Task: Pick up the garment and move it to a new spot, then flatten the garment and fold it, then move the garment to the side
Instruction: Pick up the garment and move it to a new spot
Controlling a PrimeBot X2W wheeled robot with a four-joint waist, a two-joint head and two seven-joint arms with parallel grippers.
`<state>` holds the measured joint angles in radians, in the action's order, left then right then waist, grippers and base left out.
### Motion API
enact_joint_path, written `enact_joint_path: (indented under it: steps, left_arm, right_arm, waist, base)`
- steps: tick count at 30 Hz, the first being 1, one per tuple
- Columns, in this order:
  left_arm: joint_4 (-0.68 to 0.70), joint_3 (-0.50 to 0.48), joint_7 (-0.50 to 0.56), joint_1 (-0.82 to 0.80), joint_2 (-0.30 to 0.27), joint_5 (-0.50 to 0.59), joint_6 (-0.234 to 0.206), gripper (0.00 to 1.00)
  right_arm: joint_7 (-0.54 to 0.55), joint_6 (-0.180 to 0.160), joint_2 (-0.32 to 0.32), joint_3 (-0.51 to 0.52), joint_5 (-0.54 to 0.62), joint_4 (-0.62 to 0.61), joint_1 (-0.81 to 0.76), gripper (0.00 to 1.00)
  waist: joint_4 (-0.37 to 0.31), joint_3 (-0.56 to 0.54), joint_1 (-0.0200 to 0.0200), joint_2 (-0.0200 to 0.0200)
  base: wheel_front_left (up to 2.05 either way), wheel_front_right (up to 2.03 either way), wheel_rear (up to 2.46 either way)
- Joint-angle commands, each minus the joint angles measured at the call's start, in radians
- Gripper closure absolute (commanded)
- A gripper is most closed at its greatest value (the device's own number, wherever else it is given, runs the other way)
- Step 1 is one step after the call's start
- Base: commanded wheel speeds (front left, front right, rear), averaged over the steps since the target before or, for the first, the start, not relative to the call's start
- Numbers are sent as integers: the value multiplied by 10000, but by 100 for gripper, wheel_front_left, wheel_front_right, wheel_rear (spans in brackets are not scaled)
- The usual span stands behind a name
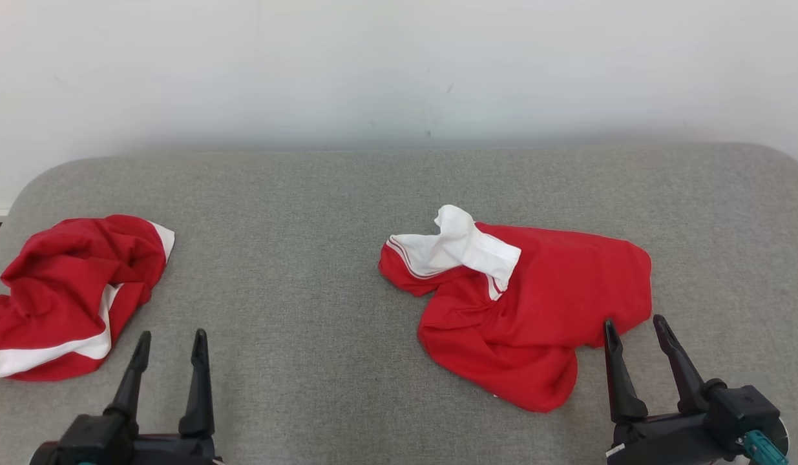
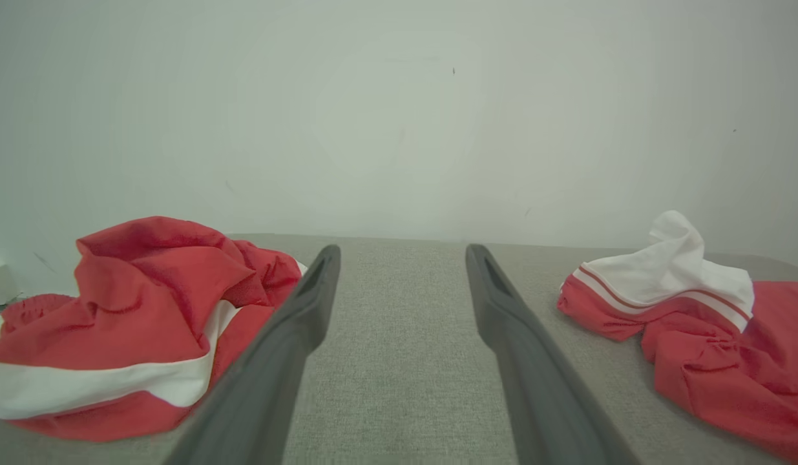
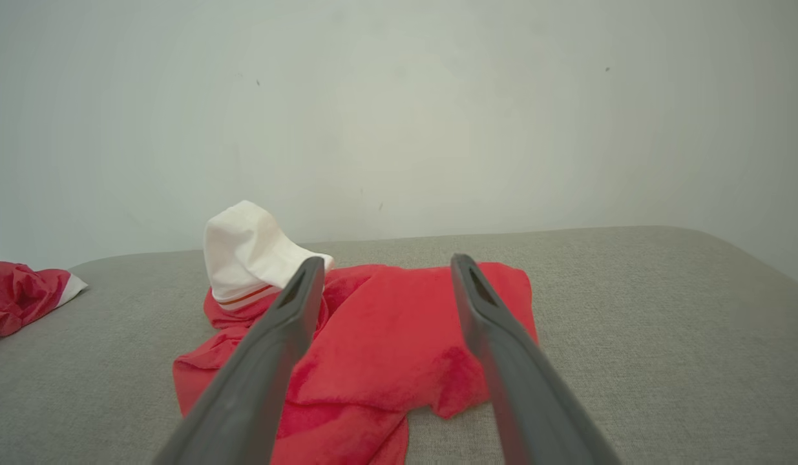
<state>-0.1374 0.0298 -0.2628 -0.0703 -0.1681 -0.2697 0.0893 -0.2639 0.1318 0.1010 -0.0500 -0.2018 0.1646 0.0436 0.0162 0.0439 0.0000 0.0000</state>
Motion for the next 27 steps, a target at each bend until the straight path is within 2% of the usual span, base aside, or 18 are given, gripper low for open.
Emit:
enact_joint_path:
  steps: [1,15,27]
  left_arm:
    - [103,-54,-30,224,160,158,51,0]
    - [139,-317,-30,686,635,442,273,0]
    - [49,-444,-30,708,761,644,371,0]
  right_arm:
    - [-3,-22,-2,0,-81,58,-24,0]
    - [-3,-22,0,-93,-147,358,-28,0]
    - [-3,-22,21,-111,-177,473,-45,0]
  waist:
    - [48,-35,0,0]
    - [126,-136,0,0]
    - [153,-161,0,0]
  base:
    - [0,0,0]
    - [0,0,0]
    - [0,0,0]
